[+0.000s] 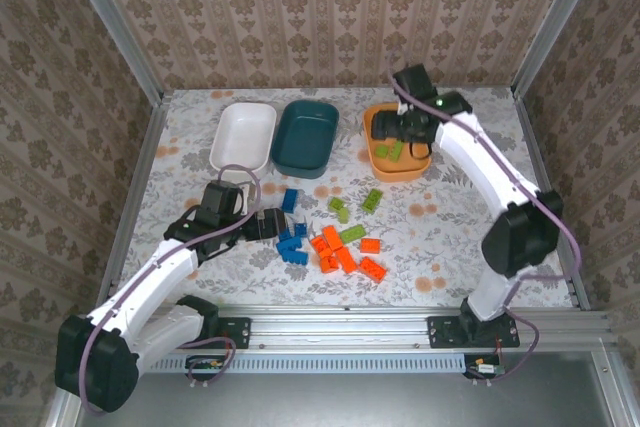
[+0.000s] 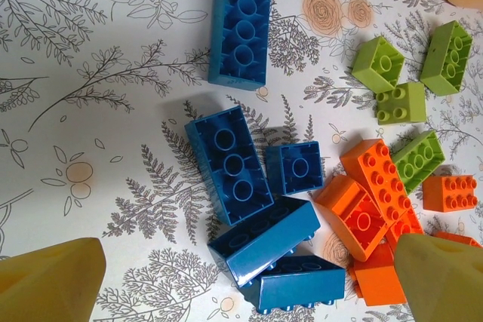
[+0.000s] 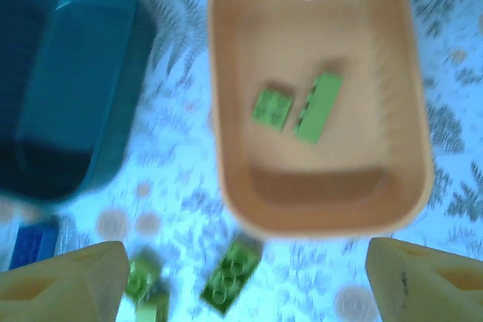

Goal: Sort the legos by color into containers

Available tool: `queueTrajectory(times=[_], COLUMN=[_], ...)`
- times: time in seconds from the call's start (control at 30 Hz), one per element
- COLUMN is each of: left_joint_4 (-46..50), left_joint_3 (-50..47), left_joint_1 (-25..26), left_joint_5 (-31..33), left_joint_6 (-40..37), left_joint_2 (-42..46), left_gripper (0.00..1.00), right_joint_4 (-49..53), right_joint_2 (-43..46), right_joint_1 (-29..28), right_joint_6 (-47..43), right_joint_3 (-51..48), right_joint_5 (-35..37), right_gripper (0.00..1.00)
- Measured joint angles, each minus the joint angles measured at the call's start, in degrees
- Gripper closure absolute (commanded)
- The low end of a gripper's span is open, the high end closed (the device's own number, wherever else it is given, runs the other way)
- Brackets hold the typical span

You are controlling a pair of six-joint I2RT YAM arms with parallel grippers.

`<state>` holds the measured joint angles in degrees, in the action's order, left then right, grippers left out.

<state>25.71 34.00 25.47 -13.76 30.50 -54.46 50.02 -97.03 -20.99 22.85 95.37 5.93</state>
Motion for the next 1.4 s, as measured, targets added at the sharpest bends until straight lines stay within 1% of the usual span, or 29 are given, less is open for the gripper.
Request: queueTrajectory(times=[0.1,0.2,0.3,0.43,0.57,0.7,0.9,1.13,1.3,1.4], left_joint_4=[-0.92,-1.95,-2.64,-3.26,-3.98,-4.42,-4.5,-5.77,-6.1,-6.08], left_joint_3=[-0.57,-0.61,-0.61,-0.61,-0.61,-0.61,-0.61,-0.44,0.09,0.09], left_joint_1=[0.0,0.0,0.0,0.0,1.77,3.37,3.72,3.76,3.76,3.76], left_joint_5=[-0.09,-0.42,-0.63,-0.61,-0.63,-0.61,-0.52,-0.85,-1.07,-1.07], left_joint_6=[0.37,0.81,1.11,1.7,2.29,2.36,2.36,2.25,1.84,1.64], left_joint_2=[-0.07,-0.46,-1.03,-1.44,-2.29,-3.61,-3.8,-5.73,-8.22,-8.59], left_gripper=[0.0,0.0,0.0,0.0,0.0,0.0,0.0,0.0,0.0,0.0], right_joint_4=[-1.11,-3.23,-3.74,-3.65,-4.85,-6.91,-9.29,-12.13,-13.38,-14.21], right_joint_2=[7.93,14.16,17.57,15.89,10.34,4.66,-2.89,-7.67,-9.97,-10.84], right_joint_1=[-5.95,-10.62,-14.4,-16.04,-16.02,-15.98,-14.27,-11.19,-10.43,-10.4], right_joint_6=[5.95,14.14,24.2,35.34,42.12,45.07,46.16,45.99,45.44,44.81], right_joint_3=[-11.54,-22.05,-27.96,-28.22,-28.22,-27.96,-25.09,-24.7,-23.63,-23.02], right_joint_5=[4.04,8.13,12.68,14.34,12.72,9.68,6.16,2.97,1.29,0.83], right_gripper=[0.12,0.09,0.08,0.08,0.1,0.14,0.2,0.29,0.33,0.37])
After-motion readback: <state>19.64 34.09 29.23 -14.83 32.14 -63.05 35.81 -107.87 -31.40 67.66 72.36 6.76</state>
